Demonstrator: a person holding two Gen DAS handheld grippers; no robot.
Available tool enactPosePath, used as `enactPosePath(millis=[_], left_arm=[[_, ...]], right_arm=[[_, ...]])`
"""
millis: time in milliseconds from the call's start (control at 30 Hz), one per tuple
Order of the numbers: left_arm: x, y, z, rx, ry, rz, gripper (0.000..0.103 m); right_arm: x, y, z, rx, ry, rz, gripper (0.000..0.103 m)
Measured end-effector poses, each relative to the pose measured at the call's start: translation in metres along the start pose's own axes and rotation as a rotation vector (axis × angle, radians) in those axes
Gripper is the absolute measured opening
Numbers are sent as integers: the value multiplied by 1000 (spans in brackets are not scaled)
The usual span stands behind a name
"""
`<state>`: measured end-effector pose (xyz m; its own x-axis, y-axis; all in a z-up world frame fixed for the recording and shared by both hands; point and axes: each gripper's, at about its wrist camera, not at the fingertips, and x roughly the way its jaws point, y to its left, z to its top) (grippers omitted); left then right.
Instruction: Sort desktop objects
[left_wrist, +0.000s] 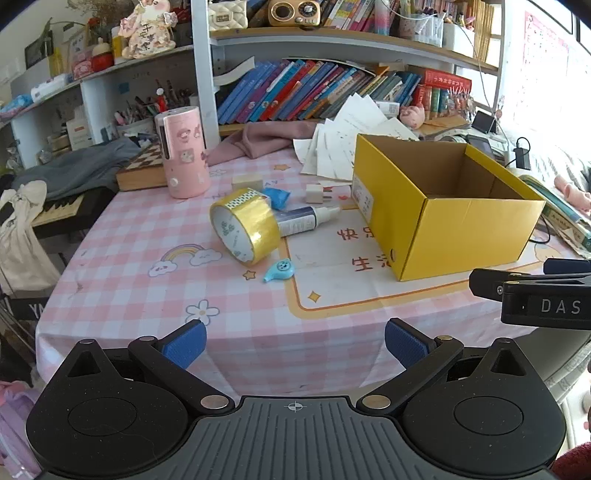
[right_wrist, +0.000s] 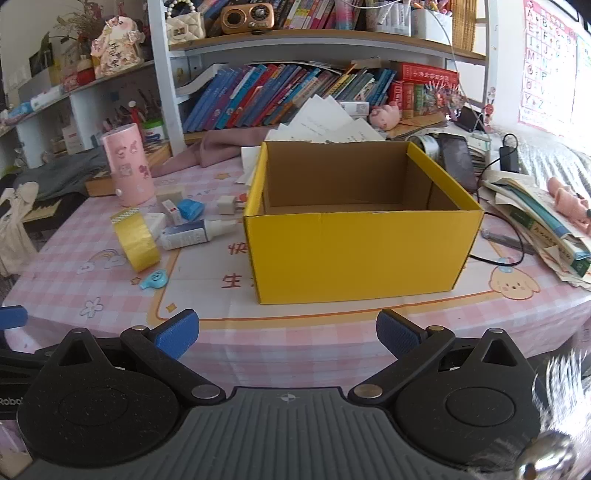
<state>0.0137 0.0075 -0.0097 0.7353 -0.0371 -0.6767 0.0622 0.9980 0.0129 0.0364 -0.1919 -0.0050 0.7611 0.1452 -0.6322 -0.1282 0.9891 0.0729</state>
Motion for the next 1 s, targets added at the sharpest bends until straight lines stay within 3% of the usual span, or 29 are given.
enactPosePath(millis=[1000], left_arm=[[8, 7, 3, -18, -4, -40, 103]], right_arm=[[7, 10, 4, -60, 12, 11, 101]])
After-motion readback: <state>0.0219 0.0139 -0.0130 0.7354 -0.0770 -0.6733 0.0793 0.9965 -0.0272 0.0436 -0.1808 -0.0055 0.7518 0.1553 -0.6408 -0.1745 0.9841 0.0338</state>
